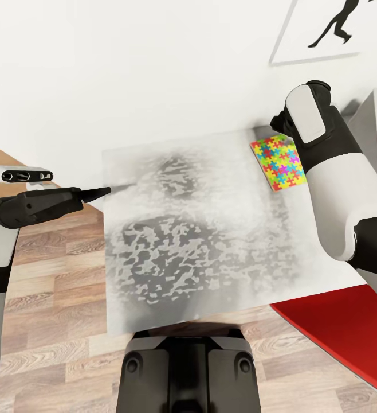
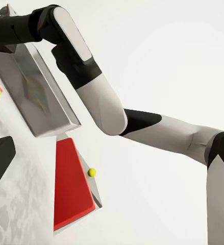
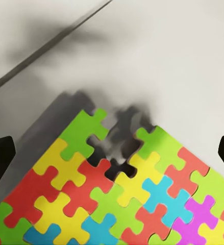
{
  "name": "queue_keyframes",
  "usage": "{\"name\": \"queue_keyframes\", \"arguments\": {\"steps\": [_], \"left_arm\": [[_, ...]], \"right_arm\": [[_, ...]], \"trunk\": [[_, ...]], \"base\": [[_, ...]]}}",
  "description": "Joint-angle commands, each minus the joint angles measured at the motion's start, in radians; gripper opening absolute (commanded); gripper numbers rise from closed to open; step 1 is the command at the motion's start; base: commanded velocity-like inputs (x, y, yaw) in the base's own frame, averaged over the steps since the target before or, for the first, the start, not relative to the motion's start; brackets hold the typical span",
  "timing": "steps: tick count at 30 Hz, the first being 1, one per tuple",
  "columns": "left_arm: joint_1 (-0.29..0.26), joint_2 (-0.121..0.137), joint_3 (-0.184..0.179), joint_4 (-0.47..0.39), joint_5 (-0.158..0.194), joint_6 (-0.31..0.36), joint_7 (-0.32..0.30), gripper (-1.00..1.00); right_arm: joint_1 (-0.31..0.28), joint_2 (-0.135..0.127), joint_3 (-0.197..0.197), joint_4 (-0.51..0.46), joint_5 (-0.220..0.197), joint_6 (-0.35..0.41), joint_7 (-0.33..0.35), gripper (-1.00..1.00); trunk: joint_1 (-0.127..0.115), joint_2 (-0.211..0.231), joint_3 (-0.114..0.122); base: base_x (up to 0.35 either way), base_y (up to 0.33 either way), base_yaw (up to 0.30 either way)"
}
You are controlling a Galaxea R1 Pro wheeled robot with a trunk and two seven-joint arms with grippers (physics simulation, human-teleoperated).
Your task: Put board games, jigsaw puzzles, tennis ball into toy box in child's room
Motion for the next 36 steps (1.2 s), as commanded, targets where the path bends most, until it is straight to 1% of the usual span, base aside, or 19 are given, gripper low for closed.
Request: {"name": "queue_keyframes", "arguments": {"steps": [1, 36], "left_arm": [[0.000, 0.000, 0.000, 0.000, 0.000, 0.010, -0.003, 1.00], [0.000, 0.000, 0.001, 0.000, 0.000, 0.010, -0.003, 1.00]], "right_arm": [[-0.001, -0.001, 0.006, -0.001, -0.007, 0.006, -0.008, 1.00], [-0.001, -0.002, 0.006, -0.001, -0.007, 0.006, -0.007, 1.00]], "trunk": [[0.001, -0.002, -0.002], [0.001, -0.002, -0.026]], "base": [[0.000, 0.000, 0.000], [0.015, 0.000, 0.000]]}}
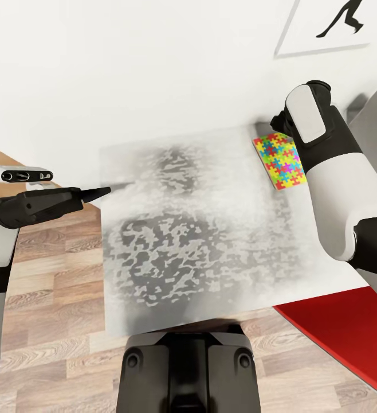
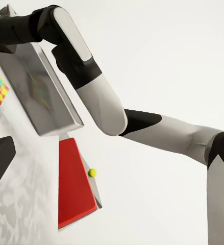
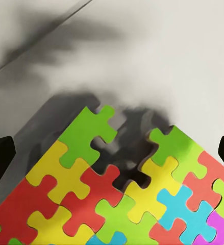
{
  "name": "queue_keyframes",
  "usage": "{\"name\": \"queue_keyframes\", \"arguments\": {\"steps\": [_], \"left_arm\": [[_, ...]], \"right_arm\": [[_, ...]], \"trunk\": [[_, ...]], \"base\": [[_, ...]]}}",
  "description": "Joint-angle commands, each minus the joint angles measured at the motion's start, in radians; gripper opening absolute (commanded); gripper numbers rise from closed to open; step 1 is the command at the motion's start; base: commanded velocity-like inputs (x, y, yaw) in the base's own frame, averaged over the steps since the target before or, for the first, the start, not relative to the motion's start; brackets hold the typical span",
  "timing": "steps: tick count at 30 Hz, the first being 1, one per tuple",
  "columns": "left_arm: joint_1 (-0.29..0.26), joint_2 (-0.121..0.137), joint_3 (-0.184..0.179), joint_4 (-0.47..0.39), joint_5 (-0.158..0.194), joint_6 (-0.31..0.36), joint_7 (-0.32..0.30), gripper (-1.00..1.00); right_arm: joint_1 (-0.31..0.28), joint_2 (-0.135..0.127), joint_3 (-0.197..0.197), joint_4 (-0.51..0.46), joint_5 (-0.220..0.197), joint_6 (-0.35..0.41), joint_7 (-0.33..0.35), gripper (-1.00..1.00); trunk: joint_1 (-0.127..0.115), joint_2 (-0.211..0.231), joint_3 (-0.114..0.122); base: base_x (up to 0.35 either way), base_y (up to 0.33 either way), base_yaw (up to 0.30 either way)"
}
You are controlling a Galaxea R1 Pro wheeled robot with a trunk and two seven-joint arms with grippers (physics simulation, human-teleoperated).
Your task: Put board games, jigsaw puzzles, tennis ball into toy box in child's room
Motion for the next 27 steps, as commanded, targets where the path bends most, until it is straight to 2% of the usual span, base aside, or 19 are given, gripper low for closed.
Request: {"name": "queue_keyframes", "arguments": {"steps": [1, 27], "left_arm": [[0.000, 0.000, 0.000, 0.000, 0.000, 0.011, -0.003, 1.00], [0.000, 0.000, 0.000, -0.001, 0.000, 0.011, -0.003, 1.00]], "right_arm": [[-0.001, -0.001, 0.006, -0.001, -0.008, 0.006, -0.008, 1.00], [-0.001, -0.006, 0.006, -0.001, -0.008, 0.005, -0.007, 1.00]], "trunk": [[0.001, -0.002, -0.002], [0.001, -0.002, -0.019]], "base": [[0.000, 0.000, 0.000], [0.000, 0.000, 0.000]]}}
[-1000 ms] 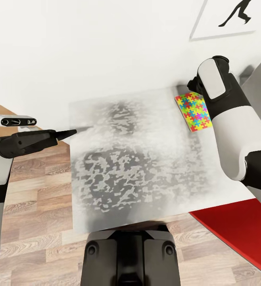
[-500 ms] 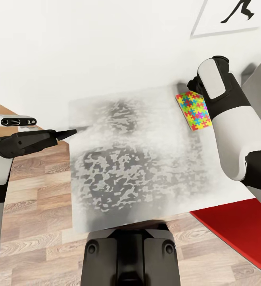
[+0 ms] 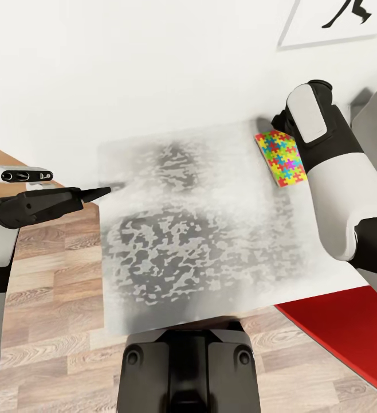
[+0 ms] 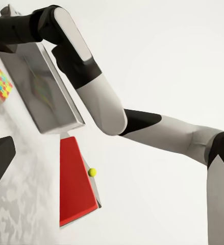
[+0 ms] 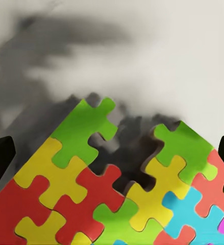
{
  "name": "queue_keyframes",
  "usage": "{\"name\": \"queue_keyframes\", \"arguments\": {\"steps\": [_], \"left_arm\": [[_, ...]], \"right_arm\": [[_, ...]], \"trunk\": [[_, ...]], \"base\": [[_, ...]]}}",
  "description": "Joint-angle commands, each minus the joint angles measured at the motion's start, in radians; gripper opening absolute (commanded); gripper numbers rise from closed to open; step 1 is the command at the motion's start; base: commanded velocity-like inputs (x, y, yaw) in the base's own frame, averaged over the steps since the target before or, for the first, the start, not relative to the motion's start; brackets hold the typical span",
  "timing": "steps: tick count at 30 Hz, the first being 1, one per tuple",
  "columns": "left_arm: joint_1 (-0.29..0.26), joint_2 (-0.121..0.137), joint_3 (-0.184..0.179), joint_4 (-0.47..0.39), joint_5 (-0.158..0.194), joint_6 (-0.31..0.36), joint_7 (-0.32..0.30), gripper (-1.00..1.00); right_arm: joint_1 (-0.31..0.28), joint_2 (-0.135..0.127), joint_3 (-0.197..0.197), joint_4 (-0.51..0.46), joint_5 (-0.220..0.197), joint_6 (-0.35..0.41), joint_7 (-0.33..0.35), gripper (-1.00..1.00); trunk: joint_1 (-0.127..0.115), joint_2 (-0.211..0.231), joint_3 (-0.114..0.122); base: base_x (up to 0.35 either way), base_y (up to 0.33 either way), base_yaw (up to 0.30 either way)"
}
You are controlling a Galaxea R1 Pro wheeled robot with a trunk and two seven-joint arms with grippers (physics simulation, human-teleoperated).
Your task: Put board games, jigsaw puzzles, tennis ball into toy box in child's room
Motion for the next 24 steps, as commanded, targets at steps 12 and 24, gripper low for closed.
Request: {"name": "queue_keyframes", "arguments": {"steps": [12, 24], "left_arm": [[0.000, 0.000, 0.000, 0.000, 0.000, 0.010, -0.003, 1.00], [0.000, 0.000, 0.000, -0.001, 0.000, 0.009, -0.003, 1.00]], "right_arm": [[0.000, -0.019, 0.005, 0.003, -0.014, 0.008, -0.006, 1.00], [0.001, -0.019, 0.005, 0.003, -0.014, 0.008, -0.006, 1.00]], "trunk": [[0.001, -0.001, -0.007], [0.001, -0.001, -0.007]], "base": [[-0.008, 0.000, 0.000], [-0.037, 0.002, 0.000]]}}
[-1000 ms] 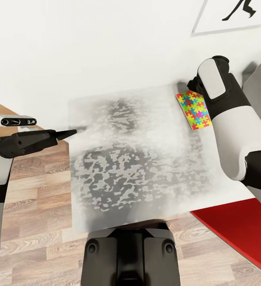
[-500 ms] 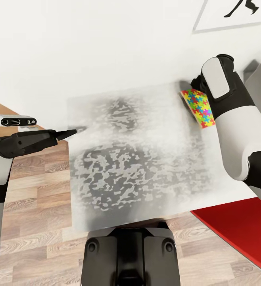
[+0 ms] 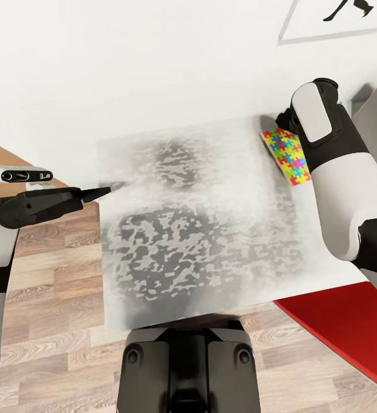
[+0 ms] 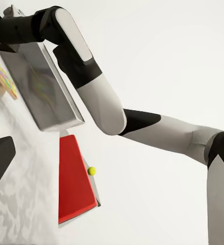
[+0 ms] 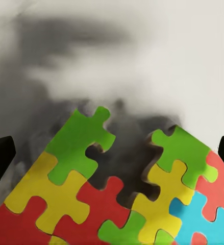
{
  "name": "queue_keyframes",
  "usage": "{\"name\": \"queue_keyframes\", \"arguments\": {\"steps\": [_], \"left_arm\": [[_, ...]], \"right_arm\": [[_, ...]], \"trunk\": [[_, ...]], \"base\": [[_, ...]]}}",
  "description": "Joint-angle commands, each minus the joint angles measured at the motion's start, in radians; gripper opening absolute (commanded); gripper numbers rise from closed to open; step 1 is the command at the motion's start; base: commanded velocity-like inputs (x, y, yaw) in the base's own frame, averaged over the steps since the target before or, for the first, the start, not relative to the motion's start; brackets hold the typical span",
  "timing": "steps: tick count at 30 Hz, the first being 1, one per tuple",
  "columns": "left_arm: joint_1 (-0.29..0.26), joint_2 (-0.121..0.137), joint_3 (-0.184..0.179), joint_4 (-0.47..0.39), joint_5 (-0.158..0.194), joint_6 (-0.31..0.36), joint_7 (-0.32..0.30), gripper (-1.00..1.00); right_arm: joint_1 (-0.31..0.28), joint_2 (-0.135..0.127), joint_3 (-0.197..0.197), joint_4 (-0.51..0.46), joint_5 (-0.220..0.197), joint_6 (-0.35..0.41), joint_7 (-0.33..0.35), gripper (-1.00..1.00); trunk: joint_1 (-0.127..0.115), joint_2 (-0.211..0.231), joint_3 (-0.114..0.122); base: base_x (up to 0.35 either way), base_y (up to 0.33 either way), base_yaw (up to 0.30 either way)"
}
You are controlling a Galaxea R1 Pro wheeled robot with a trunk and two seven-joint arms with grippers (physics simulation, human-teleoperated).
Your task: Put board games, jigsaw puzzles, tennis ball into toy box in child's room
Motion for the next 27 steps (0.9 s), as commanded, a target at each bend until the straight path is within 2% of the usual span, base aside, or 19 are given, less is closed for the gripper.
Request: {"name": "queue_keyframes", "arguments": {"steps": [1, 21, 23, 27], "left_arm": [[0.000, 0.000, -0.001, 0.000, 0.000, 0.011, -0.003, 1.00], [0.000, 0.000, -0.001, 0.000, 0.000, 0.012, -0.003, 1.00], [0.010, -0.011, 0.001, 0.001, -0.004, 0.011, 0.001, 1.00], [0.010, -0.012, 0.002, 0.001, -0.004, 0.011, 0.001, 1.00]], "right_arm": [[0.000, -0.001, 0.004, 0.019, -0.014, 0.006, -0.008, 1.00], [0.000, -0.001, 0.004, 0.019, -0.014, 0.009, -0.008, 1.00], [0.009, 0.007, -0.003, 0.004, 0.006, 0.023, -0.012, 1.00], [0.009, 0.012, 0.003, 0.000, 0.024, 0.025, -0.012, 1.00]], "trunk": [[0.001, -0.001, -0.001], [0.001, -0.001, -0.001], [0.001, -0.001, -0.001], [0.001, -0.001, -0.001]], "base": [[-0.127, 0.043, 0.000], [-0.023, 0.028, 0.000], [0.000, 0.000, 0.000], [0.000, 0.000, 0.000]]}}
